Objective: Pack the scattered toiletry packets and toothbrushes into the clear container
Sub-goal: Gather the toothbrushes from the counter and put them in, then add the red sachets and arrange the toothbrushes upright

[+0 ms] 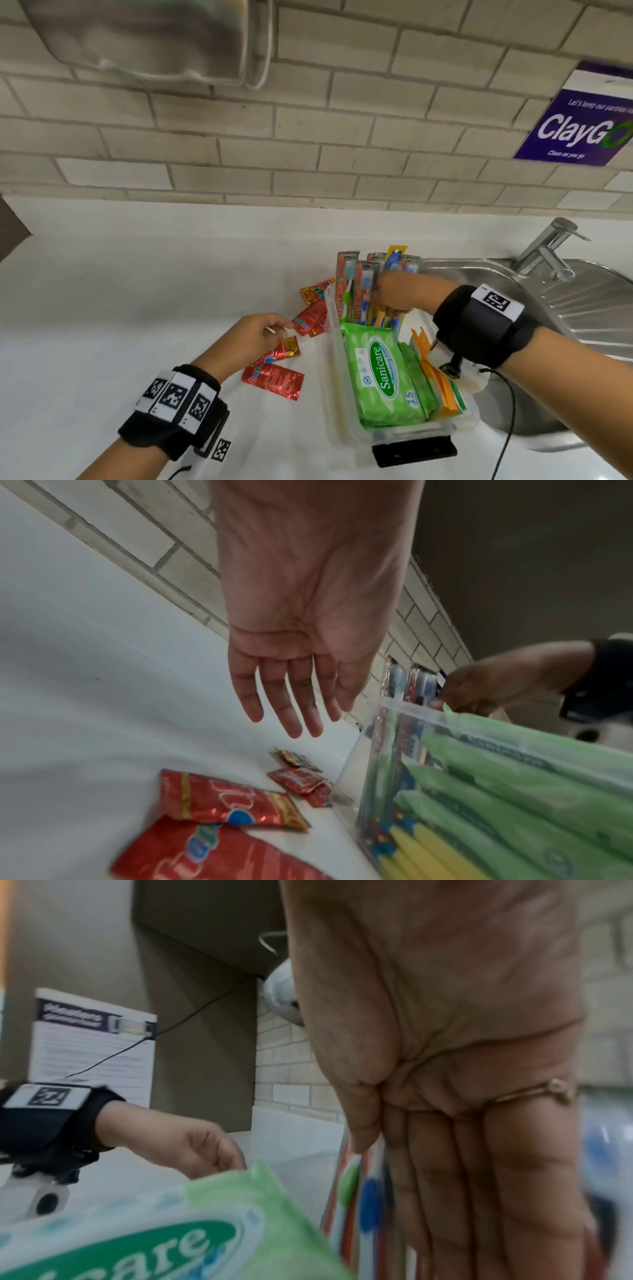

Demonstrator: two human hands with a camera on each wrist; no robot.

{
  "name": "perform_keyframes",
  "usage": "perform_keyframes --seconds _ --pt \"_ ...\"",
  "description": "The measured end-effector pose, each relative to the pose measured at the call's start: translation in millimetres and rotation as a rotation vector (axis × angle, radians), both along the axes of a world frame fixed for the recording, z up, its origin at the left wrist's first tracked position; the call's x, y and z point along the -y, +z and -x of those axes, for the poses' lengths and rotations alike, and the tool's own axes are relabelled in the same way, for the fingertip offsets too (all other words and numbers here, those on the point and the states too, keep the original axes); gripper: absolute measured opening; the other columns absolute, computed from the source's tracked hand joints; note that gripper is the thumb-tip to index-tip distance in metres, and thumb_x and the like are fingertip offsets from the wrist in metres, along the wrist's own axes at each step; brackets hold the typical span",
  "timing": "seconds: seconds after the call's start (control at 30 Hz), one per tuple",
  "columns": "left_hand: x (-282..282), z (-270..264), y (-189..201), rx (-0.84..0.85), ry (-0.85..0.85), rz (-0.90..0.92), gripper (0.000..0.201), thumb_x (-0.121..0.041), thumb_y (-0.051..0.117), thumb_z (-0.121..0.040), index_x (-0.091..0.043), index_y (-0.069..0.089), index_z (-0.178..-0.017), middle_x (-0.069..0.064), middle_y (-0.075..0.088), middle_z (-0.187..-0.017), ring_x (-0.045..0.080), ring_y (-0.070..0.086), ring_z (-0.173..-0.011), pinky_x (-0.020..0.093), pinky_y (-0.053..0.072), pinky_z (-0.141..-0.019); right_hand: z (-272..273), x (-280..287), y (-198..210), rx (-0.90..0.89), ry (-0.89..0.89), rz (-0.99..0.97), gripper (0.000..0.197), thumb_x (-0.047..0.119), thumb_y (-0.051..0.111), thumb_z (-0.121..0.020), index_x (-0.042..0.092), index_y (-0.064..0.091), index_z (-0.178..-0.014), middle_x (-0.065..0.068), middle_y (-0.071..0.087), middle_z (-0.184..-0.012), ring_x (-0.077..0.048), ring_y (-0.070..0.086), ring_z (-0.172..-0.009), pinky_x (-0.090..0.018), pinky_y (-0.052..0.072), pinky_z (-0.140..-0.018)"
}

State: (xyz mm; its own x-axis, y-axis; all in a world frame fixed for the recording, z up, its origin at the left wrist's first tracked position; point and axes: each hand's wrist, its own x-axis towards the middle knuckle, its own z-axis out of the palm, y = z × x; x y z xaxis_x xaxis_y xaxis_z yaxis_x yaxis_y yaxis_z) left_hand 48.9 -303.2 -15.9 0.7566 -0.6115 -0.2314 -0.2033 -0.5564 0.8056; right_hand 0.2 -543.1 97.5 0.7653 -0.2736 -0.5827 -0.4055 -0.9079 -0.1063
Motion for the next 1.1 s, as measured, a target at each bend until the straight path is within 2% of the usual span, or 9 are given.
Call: perform_keyframes --seconds 0.1,0.3,0.4,0.5,0.6,0.8,0.9,1.0,1.1 --pt "-4 1 -12 0.085 -0.109 -0.196 0.022 -0.023 0.06 -0.087 -0.027 0.065 -0.108 -0.007 0.059 -0.108 0.01 0.059 -0.096 0.023 0.048 -0.083 19 -12 27 0.139 0.104 0.163 0.045 0.031 0.042 -0.096 0.014 0.036 -0.055 0.0 0.042 -0.056 -0.012 0.039 -0.048 -0.022 0.032 -0.046" --pt "-7 21 -44 0.343 -0.269 -0.317 0.03 -0.028 0.063 -0.081 -0.025 0.064 -0.111 -0.004 0.063 -0.114 0.015 0.058 -0.102 0.022 0.041 -0.087 47 -54 48 0.386 0.075 -0.107 0.041 0.04 0.048 -0.092 0.026 0.047 -0.054 0.001 0.05 -0.058 -0.013 0.049 -0.056 -0.025 0.038 -0.053" --pt "-9 26 -46 0.45 -0.239 -0.315 0.02 -0.027 0.065 -0.079 -0.024 0.067 -0.099 -0.004 0.066 -0.106 0.017 0.057 -0.101 0.022 0.037 -0.082 52 -79 38 0.495 0.011 -0.289 0.019 0.039 0.053 -0.09 0.026 0.066 -0.086 0.002 0.068 -0.076 -0.013 0.064 -0.072 -0.027 0.05 -0.064" --pt "-15 29 -42 0.487 -0.248 -0.382 0.007 -0.031 0.066 -0.076 -0.029 0.063 -0.083 -0.011 0.063 -0.088 0.013 0.052 -0.09 0.026 0.036 -0.08 48 -107 16 0.555 -0.041 -0.362 0.022 0.024 0.049 -0.093 0.021 0.061 -0.111 0.001 0.071 -0.085 -0.013 0.066 -0.077 -0.024 0.048 -0.066" --pt "-35 32 -37 0.36 -0.153 -0.311 0.023 -0.038 0.066 -0.076 -0.032 0.047 -0.065 -0.015 0.054 -0.065 0.008 0.053 -0.069 0.023 0.039 -0.073 39 -137 -15 0.566 -0.034 -0.338 0.035 0.008 0.043 -0.093 0.018 0.052 -0.125 -0.009 0.067 -0.111 -0.023 0.062 -0.102 -0.029 0.049 -0.086" --pt "-90 23 -5 0.174 0.274 -0.097 0.026 -0.026 0.066 -0.08 -0.028 0.05 -0.1 -0.005 0.065 -0.08 0.016 0.063 -0.064 0.031 0.049 -0.059 3 -175 -89 0.416 -0.009 -0.237 0.043 -0.004 0.048 -0.083 0.008 0.05 -0.125 -0.014 0.051 -0.127 -0.031 0.056 -0.112 -0.034 0.047 -0.091" --pt "-105 18 6 0.166 0.379 0.041 0.055 -0.009 0.063 -0.08 -0.037 0.039 -0.12 -0.002 0.062 -0.084 0.018 0.062 -0.061 0.027 0.05 -0.056 0 -180 -117 0.295 0.09 -0.057 0.046 0.0 0.048 -0.084 0.007 0.043 -0.129 -0.013 0.045 -0.131 -0.034 0.046 -0.117 -0.042 0.044 -0.095" --pt "-109 18 17 0.153 0.415 0.176 0.065 -0.001 0.064 -0.077 -0.051 0.04 -0.112 -0.003 0.063 -0.084 0.018 0.063 -0.063 0.03 0.052 -0.063 5 -180 -132 0.256 0.129 0.008 0.052 -0.001 0.05 -0.082 0.01 0.038 -0.132 -0.012 0.042 -0.131 -0.034 0.042 -0.119 -0.044 0.042 -0.094" --pt "-102 16 25 0.168 0.417 0.276 0.051 -0.003 0.065 -0.08 -0.047 0.05 -0.102 -0.004 0.065 -0.096 0.01 0.066 -0.074 0.023 0.052 -0.065 11 -177 -136 0.228 0.096 -0.057 0.046 0.0 0.052 -0.084 0.007 0.04 -0.127 -0.017 0.044 -0.128 -0.037 0.049 -0.115 -0.043 0.043 -0.094"
